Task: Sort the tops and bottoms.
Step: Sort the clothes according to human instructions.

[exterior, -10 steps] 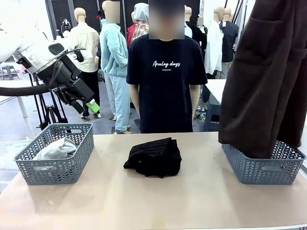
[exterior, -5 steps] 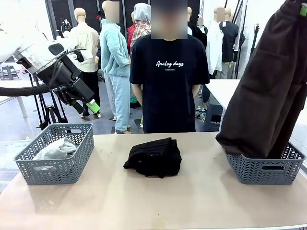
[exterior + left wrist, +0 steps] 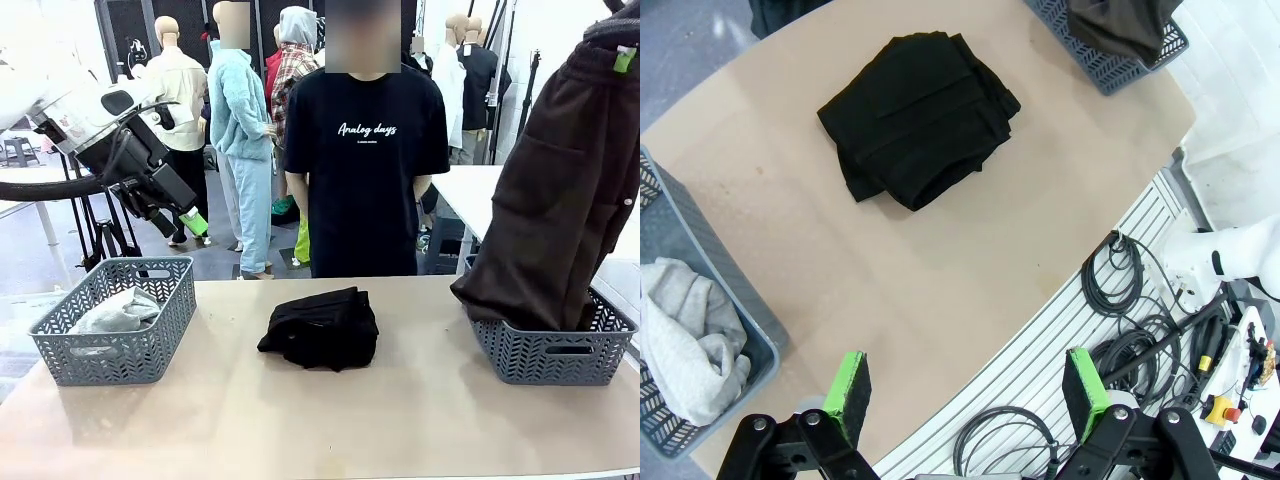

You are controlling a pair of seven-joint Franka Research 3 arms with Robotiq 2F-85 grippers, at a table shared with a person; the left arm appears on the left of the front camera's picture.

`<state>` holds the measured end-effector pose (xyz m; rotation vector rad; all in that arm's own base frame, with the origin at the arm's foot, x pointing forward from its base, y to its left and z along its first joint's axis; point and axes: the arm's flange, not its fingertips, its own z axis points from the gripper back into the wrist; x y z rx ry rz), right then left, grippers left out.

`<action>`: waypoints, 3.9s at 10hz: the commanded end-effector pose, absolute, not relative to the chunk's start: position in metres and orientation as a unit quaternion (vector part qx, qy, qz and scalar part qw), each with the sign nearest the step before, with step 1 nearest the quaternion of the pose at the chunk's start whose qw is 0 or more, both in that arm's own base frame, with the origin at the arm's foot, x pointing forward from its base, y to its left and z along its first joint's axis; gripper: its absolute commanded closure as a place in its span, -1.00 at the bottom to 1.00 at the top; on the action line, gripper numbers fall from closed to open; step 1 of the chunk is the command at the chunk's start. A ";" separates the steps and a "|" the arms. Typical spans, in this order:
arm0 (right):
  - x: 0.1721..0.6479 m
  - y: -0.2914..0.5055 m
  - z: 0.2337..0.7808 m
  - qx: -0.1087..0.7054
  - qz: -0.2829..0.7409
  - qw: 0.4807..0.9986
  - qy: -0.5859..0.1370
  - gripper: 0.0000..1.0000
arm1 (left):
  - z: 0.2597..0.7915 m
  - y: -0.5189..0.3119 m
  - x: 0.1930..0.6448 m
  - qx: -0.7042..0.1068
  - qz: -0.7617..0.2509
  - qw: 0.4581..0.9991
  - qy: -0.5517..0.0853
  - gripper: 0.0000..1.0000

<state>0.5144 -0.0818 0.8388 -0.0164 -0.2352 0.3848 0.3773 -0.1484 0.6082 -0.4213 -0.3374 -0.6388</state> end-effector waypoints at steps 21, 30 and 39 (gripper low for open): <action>0.649 -0.118 0.504 0.181 0.218 0.947 0.151 1.00 | 0.609 -0.148 0.377 -0.207 -0.309 0.913 -0.165 -1.00; 0.626 -0.066 0.382 0.162 0.306 0.923 0.165 1.00 | 0.609 -0.148 0.377 -0.207 -0.309 0.913 -0.165 -1.00; 0.621 -0.062 0.436 0.100 0.333 0.937 0.045 -1.00 | 0.609 -0.148 0.377 -0.207 -0.309 0.913 -0.165 -1.00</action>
